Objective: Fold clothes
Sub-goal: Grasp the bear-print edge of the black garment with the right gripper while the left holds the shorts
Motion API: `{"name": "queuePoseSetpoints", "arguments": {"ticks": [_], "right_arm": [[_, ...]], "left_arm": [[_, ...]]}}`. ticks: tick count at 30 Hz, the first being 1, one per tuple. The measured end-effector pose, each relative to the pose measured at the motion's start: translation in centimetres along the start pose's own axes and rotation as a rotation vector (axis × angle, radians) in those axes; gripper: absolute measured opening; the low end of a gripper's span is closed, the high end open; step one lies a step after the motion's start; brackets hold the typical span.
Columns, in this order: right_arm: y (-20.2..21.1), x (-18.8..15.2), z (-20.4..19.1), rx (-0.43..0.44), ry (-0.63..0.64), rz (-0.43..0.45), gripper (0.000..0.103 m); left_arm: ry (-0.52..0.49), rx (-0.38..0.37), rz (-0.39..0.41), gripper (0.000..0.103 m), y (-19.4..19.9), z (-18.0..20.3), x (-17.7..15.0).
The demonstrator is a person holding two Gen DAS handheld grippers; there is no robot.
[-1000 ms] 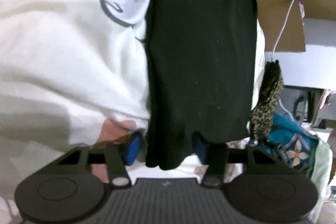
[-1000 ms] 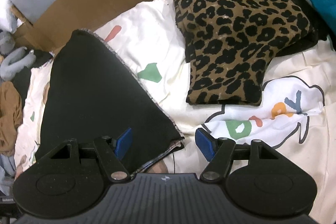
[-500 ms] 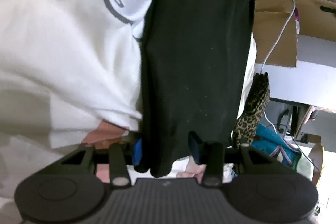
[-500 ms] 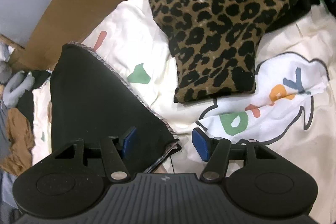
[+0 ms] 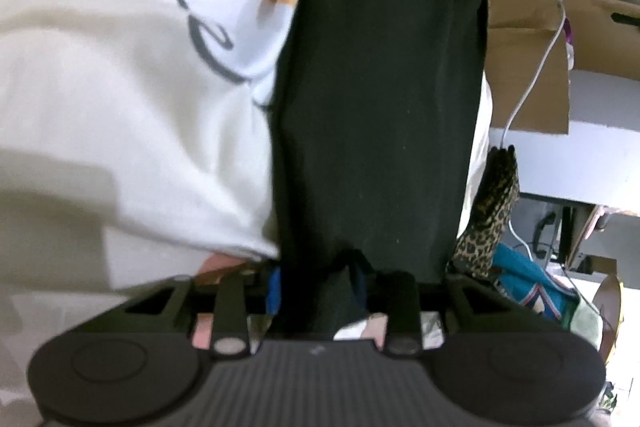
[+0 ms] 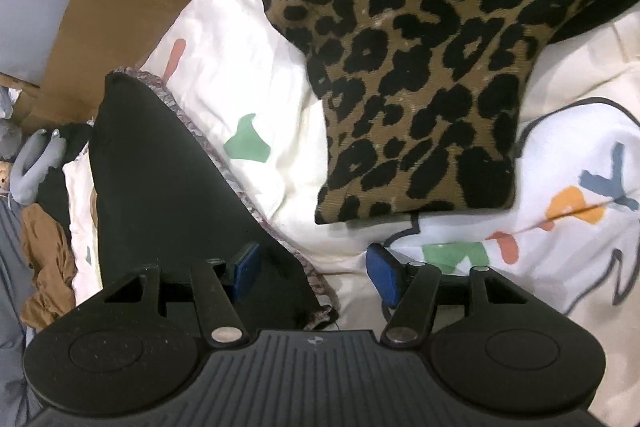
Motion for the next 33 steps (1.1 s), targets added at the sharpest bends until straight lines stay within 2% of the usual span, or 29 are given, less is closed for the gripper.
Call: {"name": "queuePoseSetpoints", "arguments": {"ticks": [2, 6, 8, 11, 16, 20, 24, 28, 33], "right_arm": [[-0.2, 0.2, 0.2, 0.015, -0.018, -0.025, 0.063], [-0.3, 0.1, 0.7, 0.055, -0.071, -0.077, 0.063], [-0.3, 0.1, 0.8, 0.069, -0.077, -0.090, 0.063], [-0.6, 0.2, 1.1, 0.093, -0.104, -0.096, 0.063], [-0.7, 0.6, 0.8, 0.098, -0.111, -0.106, 0.063], [-1.0, 0.5, 0.0, 0.093, -0.078, -0.133, 0.062], [-1.4, 0.3, -0.6, 0.099, -0.053, -0.178, 0.048], [-2.1, 0.3, -1.2, 0.095, -0.006, -0.228, 0.048], [-3.3, 0.8, -0.2, 0.106, -0.022, -0.267, 0.050]], "left_arm": [[-0.006, -0.008, -0.003, 0.040, 0.2, -0.1, -0.4], [-0.018, -0.034, -0.053, 0.039, -1.1, 0.5, -1.6], [-0.043, -0.007, -0.042, 0.015, -1.4, 0.6, -2.2], [-0.017, -0.024, -0.043, 0.010, -1.3, 0.1, -2.4], [-0.028, -0.013, -0.013, 0.009, 1.1, -0.3, -1.4], [-0.018, 0.000, 0.006, 0.009, 1.0, -0.3, -0.6], [-0.018, 0.005, 0.002, 0.009, 0.2, 0.6, -0.9], [-0.015, 0.010, -0.005, 0.009, -0.2, 0.4, -1.0], [-0.023, 0.013, -0.004, 0.009, -0.3, 0.6, -1.0]]}}
Point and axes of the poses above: each gripper's, at about its wrist camera, not at the fingertips, and y roughly against the way its jaws point, z to its right, x to its top, the point moved 1 cm from there along -y, roughly the way its jaws point, and after that the axes turned 14 degrees about x, right-handed, at the moved point
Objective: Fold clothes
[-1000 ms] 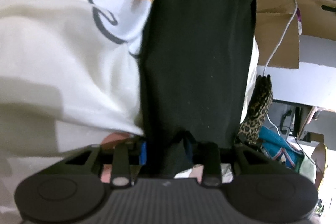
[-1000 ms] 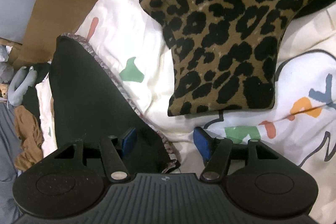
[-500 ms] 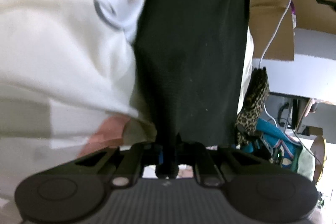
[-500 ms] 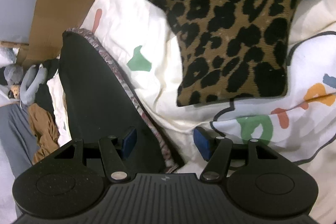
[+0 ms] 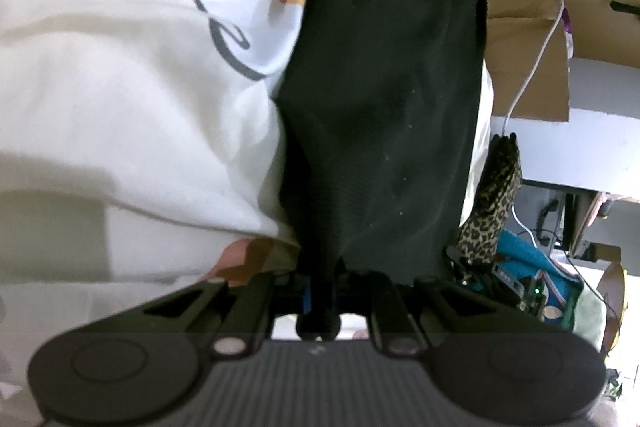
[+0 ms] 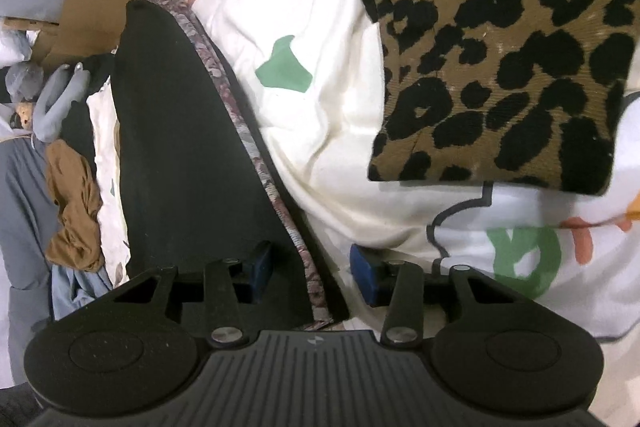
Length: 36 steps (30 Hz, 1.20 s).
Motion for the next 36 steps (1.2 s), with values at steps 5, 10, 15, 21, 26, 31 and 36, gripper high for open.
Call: {"name": "queuePoseSetpoints", "arguments": {"ticks": [5, 10, 15, 21, 26, 31, 36], "right_arm": [[-0.1, 0.0, -0.2, 0.048, -0.009, -0.028, 0.032], [-1.0, 0.1, -0.1, 0.099, -0.028, -0.043, 0.033], [-1.7, 1.1, 1.1, 0.168, -0.084, -0.041, 0.030], [-1.5, 0.2, 1.6, 0.193, -0.089, -0.075, 0.029], [-3.1, 1.2, 1.4, 0.192, -0.103, -0.089, 0.018], [-2.8, 0.8, 0.5, 0.205, -0.074, -0.070, 0.003], [-0.5, -0.9, -0.5, 0.258, -0.065, -0.019, 0.002]], "left_arm": [[-0.012, 0.002, 0.002, 0.009, 0.6, 0.2, -0.2], [-0.038, 0.020, 0.027, 0.009, -0.4, 2.2, 0.0], [-0.048, 0.040, 0.053, 0.008, 0.0, 2.3, -0.2], [-0.046, 0.038, 0.066, 0.008, 0.5, 2.0, -0.4], [-0.050, 0.061, 0.076, 0.008, 0.9, 1.4, 0.2], [-0.081, 0.076, 0.081, 0.008, 1.9, 1.9, 0.1], [-0.097, 0.078, 0.077, 0.008, 3.3, 2.8, -0.2]]}}
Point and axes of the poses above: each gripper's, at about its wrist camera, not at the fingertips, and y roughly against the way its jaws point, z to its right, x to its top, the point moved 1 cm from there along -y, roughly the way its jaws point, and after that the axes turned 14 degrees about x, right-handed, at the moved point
